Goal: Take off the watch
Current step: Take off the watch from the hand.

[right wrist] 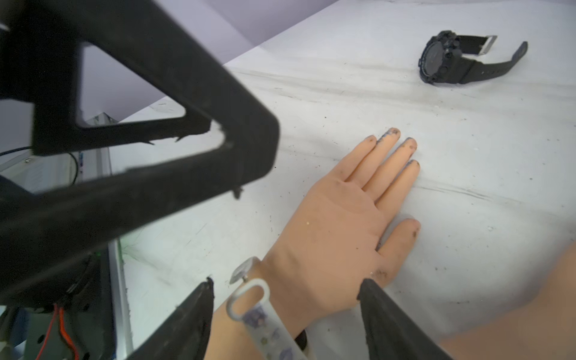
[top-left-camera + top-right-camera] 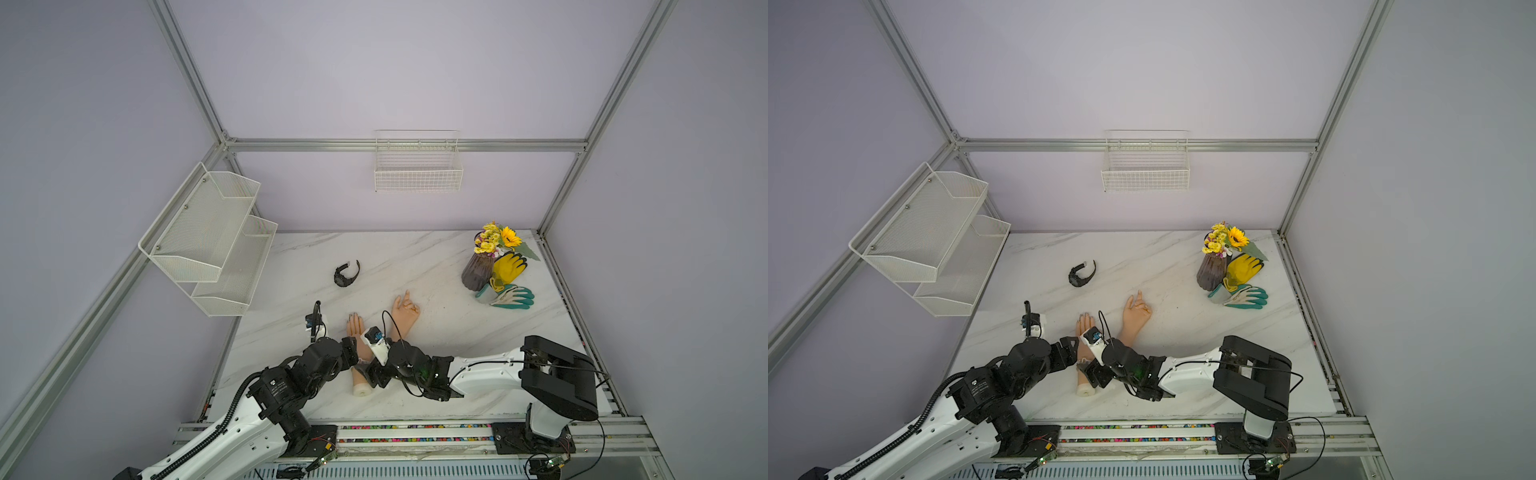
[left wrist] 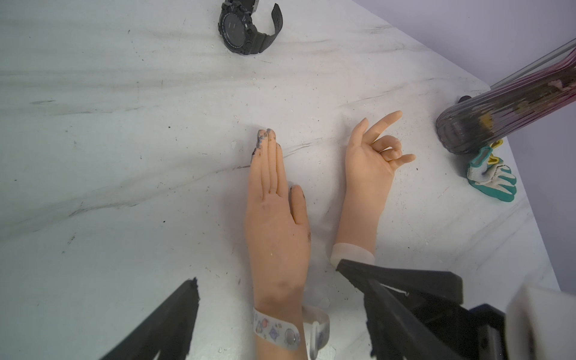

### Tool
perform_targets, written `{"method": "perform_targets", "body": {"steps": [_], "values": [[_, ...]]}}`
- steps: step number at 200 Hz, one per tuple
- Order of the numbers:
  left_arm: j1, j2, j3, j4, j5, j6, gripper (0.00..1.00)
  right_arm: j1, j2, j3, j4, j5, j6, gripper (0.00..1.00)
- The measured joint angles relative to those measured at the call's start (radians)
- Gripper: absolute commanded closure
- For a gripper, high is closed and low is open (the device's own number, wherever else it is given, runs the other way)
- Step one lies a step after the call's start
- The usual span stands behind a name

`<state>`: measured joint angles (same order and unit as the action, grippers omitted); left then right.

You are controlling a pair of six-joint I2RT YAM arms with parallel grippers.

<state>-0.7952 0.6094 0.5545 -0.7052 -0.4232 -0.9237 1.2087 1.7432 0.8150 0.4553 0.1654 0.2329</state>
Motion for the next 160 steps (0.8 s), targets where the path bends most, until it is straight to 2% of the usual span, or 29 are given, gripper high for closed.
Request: {"method": "perform_targets", "body": {"steps": [30,49,97,116,136,160], "values": [[0.000,-0.001,-0.021,0.001,0.000,-0.010,0.16,0.023,0.061,0.024,-0.031,0.086,0.042,0.27],[0.000,-0.003,-0.031,-0.002,0.001,-0.018,0.15,0.040,0.071,0.034,-0.050,0.140,0.081,0.34],[0.000,-0.005,-0.031,0.001,0.001,-0.031,0.12,0.053,0.043,0.024,-0.108,0.270,0.188,0.60],[0.000,-0.003,-0.031,0.001,0.002,-0.035,0.09,0.054,0.015,0.015,-0.142,0.315,0.221,0.81],[0.000,0.004,-0.031,0.007,0.006,-0.037,0.00,0.055,-0.023,0.009,-0.167,0.350,0.251,1.00],[0.000,0.010,-0.039,0.031,0.017,-0.042,0.00,0.056,-0.068,0.006,-0.191,0.389,0.278,1.00]]}}
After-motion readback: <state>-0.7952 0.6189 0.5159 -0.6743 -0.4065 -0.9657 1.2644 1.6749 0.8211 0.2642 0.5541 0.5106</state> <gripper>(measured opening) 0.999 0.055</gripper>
